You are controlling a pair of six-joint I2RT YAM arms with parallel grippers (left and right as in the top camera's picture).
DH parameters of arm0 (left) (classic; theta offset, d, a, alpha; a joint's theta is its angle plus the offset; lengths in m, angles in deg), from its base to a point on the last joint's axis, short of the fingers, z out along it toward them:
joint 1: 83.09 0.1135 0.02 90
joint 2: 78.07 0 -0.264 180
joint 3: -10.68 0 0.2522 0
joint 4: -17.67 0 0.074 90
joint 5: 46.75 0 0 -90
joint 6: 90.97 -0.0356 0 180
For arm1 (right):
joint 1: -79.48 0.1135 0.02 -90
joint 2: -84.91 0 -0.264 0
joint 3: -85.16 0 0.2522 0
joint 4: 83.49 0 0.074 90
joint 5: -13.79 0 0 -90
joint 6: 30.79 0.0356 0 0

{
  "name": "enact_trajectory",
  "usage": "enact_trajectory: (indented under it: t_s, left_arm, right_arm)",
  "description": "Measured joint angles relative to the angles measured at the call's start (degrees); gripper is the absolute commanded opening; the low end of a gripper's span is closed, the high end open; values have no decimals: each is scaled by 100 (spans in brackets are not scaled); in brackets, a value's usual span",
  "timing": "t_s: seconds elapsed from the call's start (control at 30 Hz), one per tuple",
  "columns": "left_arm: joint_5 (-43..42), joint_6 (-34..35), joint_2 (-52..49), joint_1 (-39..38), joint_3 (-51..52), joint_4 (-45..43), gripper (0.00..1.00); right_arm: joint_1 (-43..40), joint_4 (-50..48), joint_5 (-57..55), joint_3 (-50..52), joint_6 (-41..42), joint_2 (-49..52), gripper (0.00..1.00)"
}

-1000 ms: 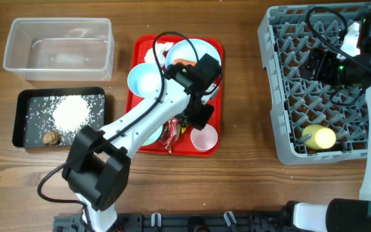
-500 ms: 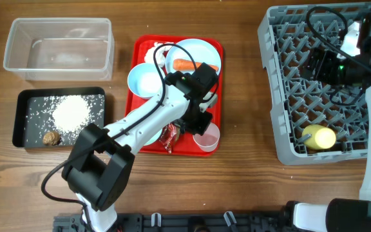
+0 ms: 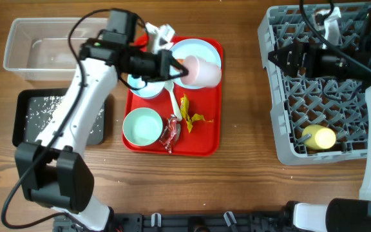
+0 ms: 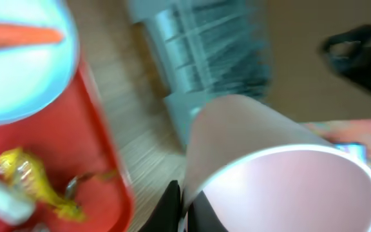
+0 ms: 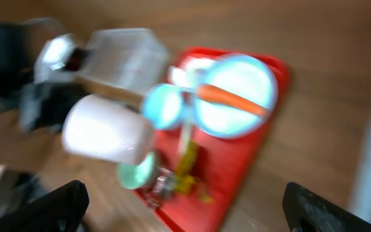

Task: Sort waste into correct bins and load items into the dishwasher rack
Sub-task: 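Hand the pink cup from the left gripper to the right gripper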

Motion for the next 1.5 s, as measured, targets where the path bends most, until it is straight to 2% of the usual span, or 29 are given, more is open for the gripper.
enact_trajectory:
  t_s: [0.07, 0.13, 0.27, 0.37, 0.43, 0.53, 0.7, 0.87, 1.2, 1.43, 1.5]
  left_arm:
    - [-800, -20, 0, 155, 0, -345, 4]
    - [-1394, -37, 0, 175, 2, -702, 4]
    - [-2122, -39, 0, 175, 0, -1043, 4]
    - [-2380, -42, 0, 140, 0, -1228, 4]
    - [-2441, -39, 0, 24, 0, -1338, 4]
    - [-2474, -39, 0, -173, 0, -1399, 4]
    - [-2371, -39, 0, -131, 0, -1416, 4]
    - [-2264, -39, 0, -131, 0, -1617, 4]
    - [-2247, -39, 0, -9, 0, -1740, 4]
    - [-2334, -35, 0, 31, 0, -1757, 4]
    - [-2354, 61, 0, 31, 2, -2017, 4]
  right_arm:
    - [7, -173, 1165, 31, -474, 55, 98]
    - [50, -778, 2129, 341, -715, 59, 95]
    - [280, -1703, 3189, 1314, -774, 109, 94]
    - [551, -2037, 3436, 1480, -758, 151, 90]
    - [879, -2625, 3447, 1510, -516, 155, 90]
    - [1287, -3814, 3021, 1550, 487, 155, 90]
    - [1766, -4146, 2562, 1550, 1458, 155, 80]
    - [1849, -4155, 2524, 1552, 1692, 155, 73]
    - [1847, -4151, 2435, 1606, 1738, 155, 74]
    - [1333, -4376, 2616, 1631, 1801, 155, 76]
    - [1333, -4387, 2658, 1631, 1812, 155, 76]
